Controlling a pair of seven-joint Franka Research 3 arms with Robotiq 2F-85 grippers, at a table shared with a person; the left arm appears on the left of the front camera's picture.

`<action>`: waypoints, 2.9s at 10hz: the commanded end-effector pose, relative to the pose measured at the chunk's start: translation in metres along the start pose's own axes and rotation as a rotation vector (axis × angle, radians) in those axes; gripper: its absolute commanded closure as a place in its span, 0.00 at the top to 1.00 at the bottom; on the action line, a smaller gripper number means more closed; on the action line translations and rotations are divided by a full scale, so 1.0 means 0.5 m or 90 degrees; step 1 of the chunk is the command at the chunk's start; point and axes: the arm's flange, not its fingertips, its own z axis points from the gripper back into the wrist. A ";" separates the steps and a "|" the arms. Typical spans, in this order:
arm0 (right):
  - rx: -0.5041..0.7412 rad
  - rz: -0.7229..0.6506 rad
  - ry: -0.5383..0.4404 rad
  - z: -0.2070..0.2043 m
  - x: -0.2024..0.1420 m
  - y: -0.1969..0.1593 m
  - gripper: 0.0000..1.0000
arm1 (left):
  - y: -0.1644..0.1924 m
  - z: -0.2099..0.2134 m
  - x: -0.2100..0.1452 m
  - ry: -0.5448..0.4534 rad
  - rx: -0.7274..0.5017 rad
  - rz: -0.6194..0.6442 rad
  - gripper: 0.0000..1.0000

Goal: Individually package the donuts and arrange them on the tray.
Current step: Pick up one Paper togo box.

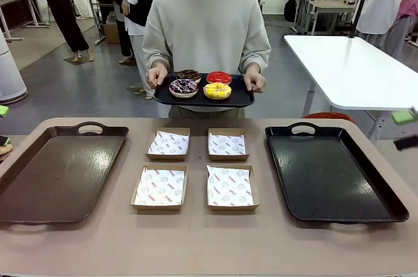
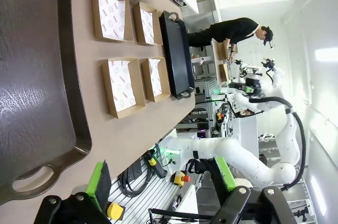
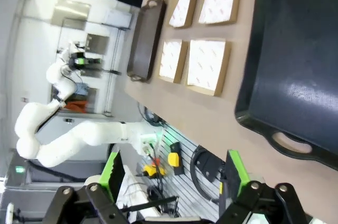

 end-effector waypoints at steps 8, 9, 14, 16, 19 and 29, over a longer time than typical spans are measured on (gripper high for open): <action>-0.431 -0.160 0.222 -0.524 0.286 0.164 1.00 | 0.000 0.001 0.000 -0.003 -0.008 -0.004 1.00; -0.466 -0.133 0.185 -0.554 0.264 0.160 1.00 | 0.000 0.001 0.000 -0.003 -0.008 -0.004 1.00; -0.537 -0.026 0.153 -0.645 0.119 0.133 1.00 | 0.000 0.001 0.000 -0.003 -0.008 -0.004 1.00; -0.553 -0.020 0.146 -0.660 0.108 0.120 1.00 | 0.000 0.001 0.000 -0.003 -0.008 -0.004 1.00; -0.529 -0.014 0.173 -0.652 0.107 0.120 1.00 | 0.000 0.001 0.000 -0.003 -0.008 -0.004 1.00; -0.611 -0.104 0.140 -0.753 0.132 0.085 1.00 | 0.000 0.001 0.000 -0.003 -0.008 -0.004 1.00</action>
